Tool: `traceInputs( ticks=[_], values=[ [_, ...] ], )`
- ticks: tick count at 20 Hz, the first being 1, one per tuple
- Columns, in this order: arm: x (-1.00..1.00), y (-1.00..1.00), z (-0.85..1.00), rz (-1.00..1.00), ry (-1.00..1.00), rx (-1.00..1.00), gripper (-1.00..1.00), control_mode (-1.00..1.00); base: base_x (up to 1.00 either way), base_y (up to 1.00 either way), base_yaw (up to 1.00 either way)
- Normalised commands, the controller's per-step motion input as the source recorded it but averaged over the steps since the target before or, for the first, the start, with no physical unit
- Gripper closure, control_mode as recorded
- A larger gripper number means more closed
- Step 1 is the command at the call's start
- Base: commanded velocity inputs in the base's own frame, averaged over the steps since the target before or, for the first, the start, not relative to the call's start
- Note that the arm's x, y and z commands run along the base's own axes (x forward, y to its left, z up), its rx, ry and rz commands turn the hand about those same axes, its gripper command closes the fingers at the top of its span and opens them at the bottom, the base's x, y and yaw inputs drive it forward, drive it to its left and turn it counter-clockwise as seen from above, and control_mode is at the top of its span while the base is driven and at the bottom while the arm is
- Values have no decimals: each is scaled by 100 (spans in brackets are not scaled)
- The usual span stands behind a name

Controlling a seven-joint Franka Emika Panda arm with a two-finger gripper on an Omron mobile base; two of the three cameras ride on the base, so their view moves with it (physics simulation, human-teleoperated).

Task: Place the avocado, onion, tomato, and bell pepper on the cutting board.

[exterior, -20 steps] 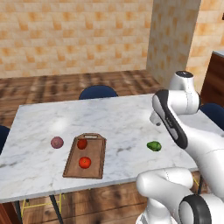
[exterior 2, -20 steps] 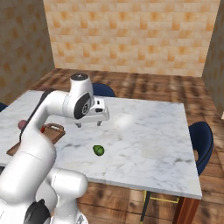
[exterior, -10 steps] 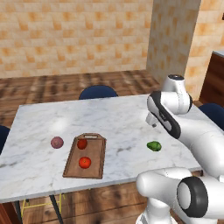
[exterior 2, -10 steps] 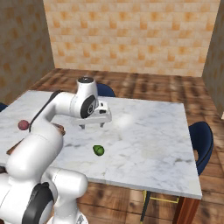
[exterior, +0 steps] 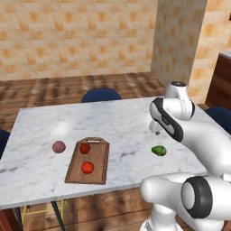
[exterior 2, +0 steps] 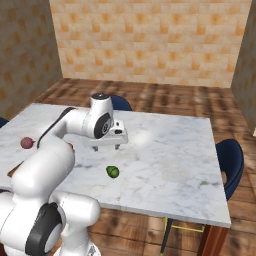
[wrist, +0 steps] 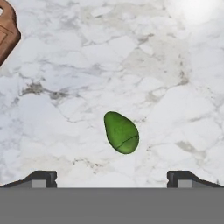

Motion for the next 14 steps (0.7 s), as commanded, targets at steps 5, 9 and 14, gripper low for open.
traceInputs(
  ticks=[5,9,14],
  values=[
    [0,0,-25,0,4,0,-100,-100,0,0,0],
    [0,-4,-25,0,4,0,-100,-100,0,0,0],
    [4,-5,-23,0,4,0,-100,-100,0,0,0]
  ],
)
